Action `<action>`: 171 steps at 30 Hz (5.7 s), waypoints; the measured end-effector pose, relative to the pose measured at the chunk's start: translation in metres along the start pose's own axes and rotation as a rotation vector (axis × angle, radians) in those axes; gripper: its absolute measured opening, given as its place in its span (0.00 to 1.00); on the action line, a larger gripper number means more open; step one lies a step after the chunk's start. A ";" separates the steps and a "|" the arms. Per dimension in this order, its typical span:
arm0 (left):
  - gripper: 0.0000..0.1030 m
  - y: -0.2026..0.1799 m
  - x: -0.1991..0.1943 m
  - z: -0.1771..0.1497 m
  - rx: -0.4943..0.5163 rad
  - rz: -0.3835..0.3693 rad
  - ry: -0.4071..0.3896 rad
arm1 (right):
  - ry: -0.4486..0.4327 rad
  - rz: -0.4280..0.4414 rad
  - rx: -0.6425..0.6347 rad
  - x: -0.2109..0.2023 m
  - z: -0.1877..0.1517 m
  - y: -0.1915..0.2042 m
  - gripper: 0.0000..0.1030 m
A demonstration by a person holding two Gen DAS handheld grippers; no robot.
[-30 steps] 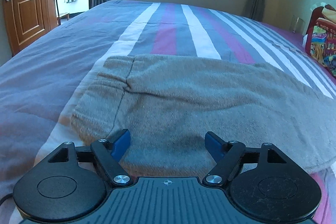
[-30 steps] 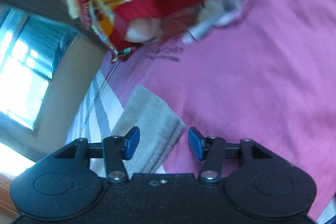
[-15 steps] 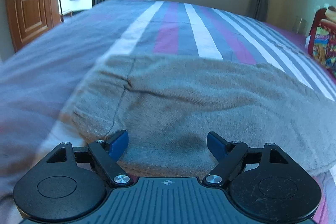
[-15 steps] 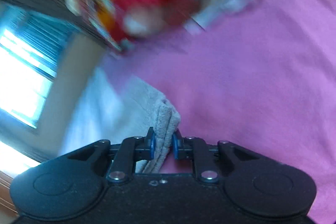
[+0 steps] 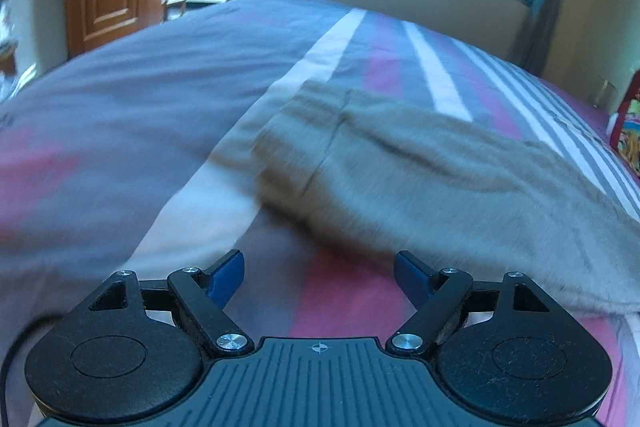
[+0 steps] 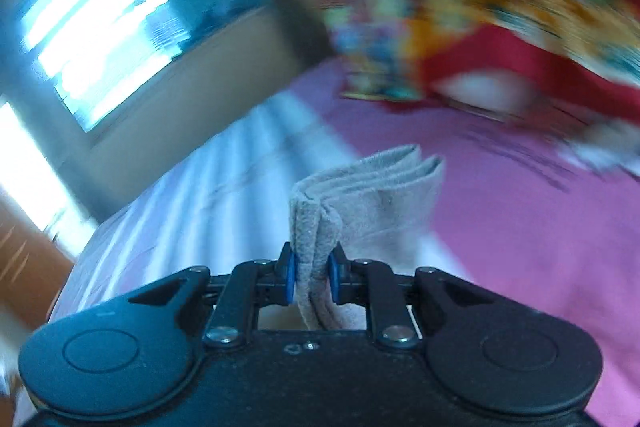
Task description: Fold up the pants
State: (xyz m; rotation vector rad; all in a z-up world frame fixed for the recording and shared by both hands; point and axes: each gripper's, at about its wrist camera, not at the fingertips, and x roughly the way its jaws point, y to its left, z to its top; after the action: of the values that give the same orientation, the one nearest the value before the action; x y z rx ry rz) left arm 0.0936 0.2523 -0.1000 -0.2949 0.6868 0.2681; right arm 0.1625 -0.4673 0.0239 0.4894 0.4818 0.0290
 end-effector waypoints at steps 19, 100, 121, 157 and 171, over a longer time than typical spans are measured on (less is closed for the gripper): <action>0.79 0.051 -0.040 -0.032 -0.093 -0.074 -0.033 | 0.425 0.327 -0.744 0.111 -0.187 0.251 0.19; 0.36 -0.277 0.142 0.056 0.145 -0.465 0.162 | 0.310 -0.040 -0.361 0.181 -0.068 0.096 0.32; 0.66 -0.024 -0.006 -0.029 -0.437 -0.276 -0.203 | 0.190 0.019 -0.242 0.012 -0.132 0.019 0.51; 0.62 0.051 0.124 -0.011 -0.805 -0.558 -0.215 | 0.163 -0.034 -0.151 0.005 -0.124 0.016 0.59; 0.30 -0.047 0.034 0.098 -0.409 -0.612 -0.297 | 0.039 -0.164 -0.034 -0.012 -0.079 -0.071 0.59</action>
State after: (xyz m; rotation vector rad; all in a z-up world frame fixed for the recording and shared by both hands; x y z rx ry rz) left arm 0.1920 0.2484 -0.0419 -0.8185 0.2196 -0.1383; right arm 0.1105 -0.4968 -0.0642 0.4153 0.5576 -0.1107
